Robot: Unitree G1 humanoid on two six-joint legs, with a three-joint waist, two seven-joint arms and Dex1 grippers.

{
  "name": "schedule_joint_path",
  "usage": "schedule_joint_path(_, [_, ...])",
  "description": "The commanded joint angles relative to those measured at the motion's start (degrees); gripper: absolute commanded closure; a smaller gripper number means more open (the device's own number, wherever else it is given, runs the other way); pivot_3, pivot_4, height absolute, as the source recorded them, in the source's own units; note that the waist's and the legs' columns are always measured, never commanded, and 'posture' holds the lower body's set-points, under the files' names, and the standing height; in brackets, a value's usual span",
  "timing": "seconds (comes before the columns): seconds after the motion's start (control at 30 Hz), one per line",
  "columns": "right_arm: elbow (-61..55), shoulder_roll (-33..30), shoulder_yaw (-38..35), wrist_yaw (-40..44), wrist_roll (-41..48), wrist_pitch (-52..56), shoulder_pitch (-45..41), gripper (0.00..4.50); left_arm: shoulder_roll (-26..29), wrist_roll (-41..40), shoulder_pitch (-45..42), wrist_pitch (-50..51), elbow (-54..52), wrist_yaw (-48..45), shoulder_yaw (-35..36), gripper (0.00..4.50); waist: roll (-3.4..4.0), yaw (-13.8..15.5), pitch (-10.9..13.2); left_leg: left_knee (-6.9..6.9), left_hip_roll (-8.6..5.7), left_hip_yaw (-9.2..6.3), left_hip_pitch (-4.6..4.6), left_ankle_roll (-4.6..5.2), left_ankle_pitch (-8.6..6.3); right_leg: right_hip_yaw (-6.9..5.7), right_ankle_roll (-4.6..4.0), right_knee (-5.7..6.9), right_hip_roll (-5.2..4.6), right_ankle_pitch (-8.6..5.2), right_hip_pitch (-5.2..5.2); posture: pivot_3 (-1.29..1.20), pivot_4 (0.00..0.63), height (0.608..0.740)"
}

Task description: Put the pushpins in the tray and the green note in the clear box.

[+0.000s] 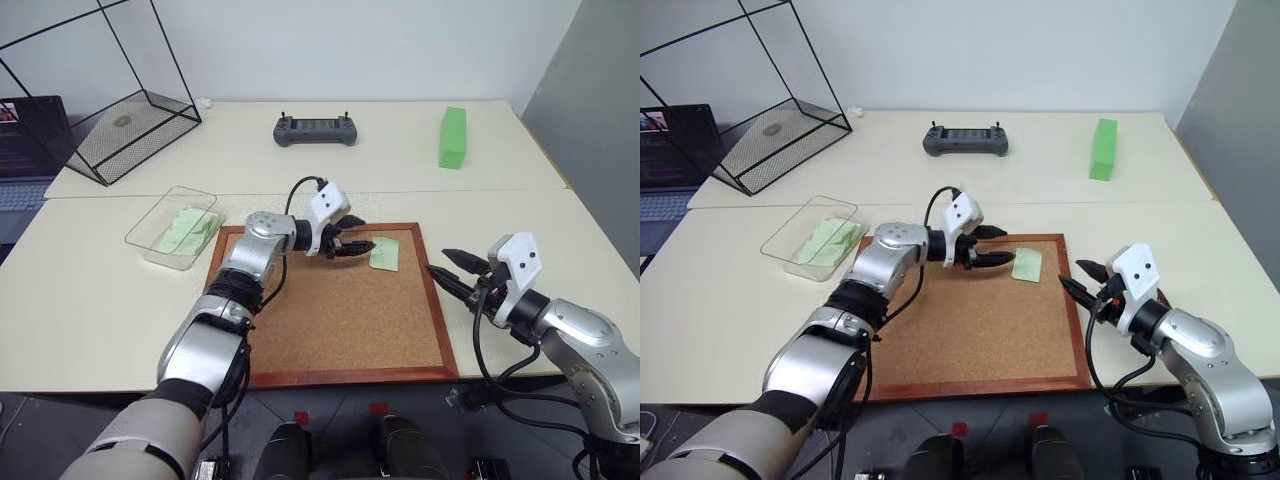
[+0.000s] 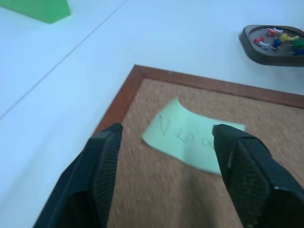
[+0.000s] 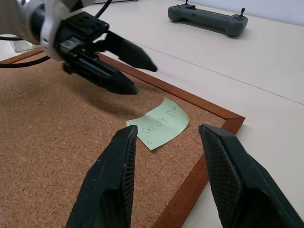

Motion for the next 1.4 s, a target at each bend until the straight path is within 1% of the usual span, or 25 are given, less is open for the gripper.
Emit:
schedule_joint_path(0.03, [-1.4,0.6,0.6,-0.4,0.0,-1.2,-0.7,2.33,-2.0,2.0,-3.6,-5.8,7.8,0.9,1.0,0.79,0.0,-0.1,0.0,0.0,0.0,0.0,0.0,0.0,0.0,0.0,0.0,0.0,0.0,0.0,0.0,0.0,0.15,0.74])
schedule_joint_path(0.23, [-2.0,1.3,1.3,-1.5,0.0,-0.6,-1.3,2.33,-4.1,3.8,-6.1,-7.8,14.7,1.4,1.9,0.79,0.0,-0.1,0.0,0.0,-0.02,-0.01,0.0,0.01,0.0,0.0,0.02,0.02,0.0,-0.01,-0.01,0.0,0.15,0.74])
schedule_joint_path(0.33, [-2.6,1.6,1.3,-2.3,0.2,-0.3,-0.9,2.33,-4.8,3.9,-7.1,-7.0,17.1,2.8,3.3,0.79,-0.01,0.0,0.0,0.01,-0.07,-0.04,-0.02,0.01,0.0,-0.01,0.02,0.02,-0.04,-0.01,-0.01,0.0,0.15,0.74])
schedule_joint_path(0.73, [-4.0,2.4,1.7,-4.5,0.6,0.7,-0.3,2.33,-8.6,4.0,-8.5,-3.2,20.5,3.8,7.3,0.79,-0.01,0.0,0.0,0.01,-0.15,-0.12,-0.04,0.01,0.0,-0.02,0.06,0.05,-0.09,-0.03,-0.01,0.0,0.15,0.74])
schedule_joint_path(0.93, [-4.5,2.6,1.3,-5.2,0.8,1.2,0.0,2.33,-9.2,5.3,-8.8,-2.4,21.2,4.8,7.7,0.79,-0.01,-0.1,0.0,0.01,-0.16,-0.12,-0.04,0.0,0.0,-0.01,0.06,0.07,-0.09,-0.03,-0.01,0.0,0.15,0.74])
schedule_joint_path(0.97, [-4.5,2.6,1.1,-5.3,0.8,1.2,0.2,2.33,-9.1,5.4,-8.8,-2.2,21.2,4.7,7.7,1.16,-0.01,-0.1,0.0,0.01,-0.16,-0.13,-0.03,0.01,0.0,-0.01,0.06,0.07,-0.09,-0.03,-0.01,0.0,0.15,0.74])
schedule_joint_path(1.0, [-4.6,2.6,1.0,-5.5,0.8,1.2,0.3,2.33,-9.1,5.7,-8.7,-2.1,21.3,4.6,7.7,1.27,-0.01,-0.1,0.0,0.01,-0.16,-0.13,-0.03,0.01,0.0,-0.01,0.06,0.08,-0.09,-0.03,-0.01,0.0,0.15,0.74])
schedule_joint_path(1.03, [-4.7,2.6,0.9,-5.6,0.8,1.2,0.4,2.33,-9.1,6.0,-8.6,-2.1,21.3,4.5,7.6,1.53,-0.01,-0.1,0.0,0.01,-0.17,-0.13,-0.03,0.0,0.0,-0.02,0.06,0.08,-0.09,-0.03,-0.01,0.0,0.15,0.74])
schedule_joint_path(1.1, [-4.8,2.8,1.0,-5.8,0.8,1.2,0.5,2.33,-8.9,6.5,-8.5,-1.9,21.3,4.1,7.5,1.83,-0.01,-0.1,0.0,0.01,-0.18,-0.13,-0.04,0.0,0.0,-0.01,0.06,0.08,-0.09,-0.03,-0.01,0.0,0.15,0.74])
schedule_joint_path(1.17, [-4.8,2.9,1.0,-6.0,0.8,1.2,0.6,2.33,-8.8,6.8,-8.4,-1.8,21.3,4.0,7.6,2.35,-0.01,-0.1,0.0,0.01,-0.18,-0.13,-0.04,0.0,0.0,-0.01,0.06,0.08,-0.1,-0.03,-0.01,0.0,0.15,0.74])
schedule_joint_path(1.3, [-4.7,3.1,1.3,-6.4,0.7,0.9,0.7,2.33,-8.6,7.6,-8.3,-1.8,21.4,4.5,7.7,3.14,-0.01,-0.1,0.0,0.02,-0.18,-0.14,-0.03,0.0,0.0,-0.01,0.06,0.09,-0.1,-0.03,-0.01,0.0,0.15,0.74])
schedule_joint_path(1.4, [-4.6,3.3,1.5,-6.4,0.6,0.8,0.6,2.33,-8.6,7.8,-8.3,-1.8,21.3,4.4,7.9,3.82,-0.01,-0.1,0.0,0.01,-0.18,-0.13,-0.03,0.0,0.0,-0.01,0.06,0.09,-0.1,-0.03,-0.01,0.0,0.15,0.74])
